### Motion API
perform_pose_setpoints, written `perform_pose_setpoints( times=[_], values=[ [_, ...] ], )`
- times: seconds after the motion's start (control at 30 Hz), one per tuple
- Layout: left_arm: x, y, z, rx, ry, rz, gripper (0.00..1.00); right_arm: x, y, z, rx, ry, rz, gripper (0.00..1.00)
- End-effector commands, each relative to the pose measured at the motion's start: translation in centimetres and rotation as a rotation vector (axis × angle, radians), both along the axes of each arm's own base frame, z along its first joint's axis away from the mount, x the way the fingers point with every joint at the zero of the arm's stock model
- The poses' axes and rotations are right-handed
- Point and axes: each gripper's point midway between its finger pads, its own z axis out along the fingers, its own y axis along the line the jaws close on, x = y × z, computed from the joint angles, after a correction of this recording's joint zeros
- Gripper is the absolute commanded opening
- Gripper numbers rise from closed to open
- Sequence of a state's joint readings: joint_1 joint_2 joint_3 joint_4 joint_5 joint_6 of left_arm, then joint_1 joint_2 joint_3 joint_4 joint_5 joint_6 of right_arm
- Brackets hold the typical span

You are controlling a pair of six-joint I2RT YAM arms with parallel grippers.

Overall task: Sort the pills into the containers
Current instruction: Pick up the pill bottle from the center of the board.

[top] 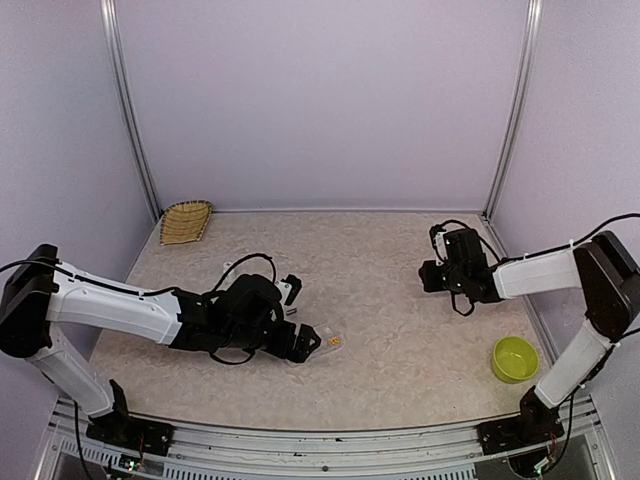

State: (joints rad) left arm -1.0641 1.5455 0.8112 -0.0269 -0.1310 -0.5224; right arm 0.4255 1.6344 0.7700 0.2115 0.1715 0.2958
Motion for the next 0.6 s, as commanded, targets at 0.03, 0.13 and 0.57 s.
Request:
perform_pose_setpoints(
  times=[0.03,0.13,0.57],
  values=[
    [0.3,-1.0,1.4,-0.024,-0.032,-0.017,0.99,-3.7,4.0,2.0,0.029,-0.028,0.160,0.22],
    [0.5,-1.0,1.9,-0.023,-0.048,-0.014,0.99,-6.1,6.0,2.0,0.034,-0.026,0.239,0.22],
    [1.7,-1.6,5.3,-0.039,-0.127,-0.009,0.99,-14.1,12.8,1.6,0.002,-0.022,0.496,0.22]
  ],
)
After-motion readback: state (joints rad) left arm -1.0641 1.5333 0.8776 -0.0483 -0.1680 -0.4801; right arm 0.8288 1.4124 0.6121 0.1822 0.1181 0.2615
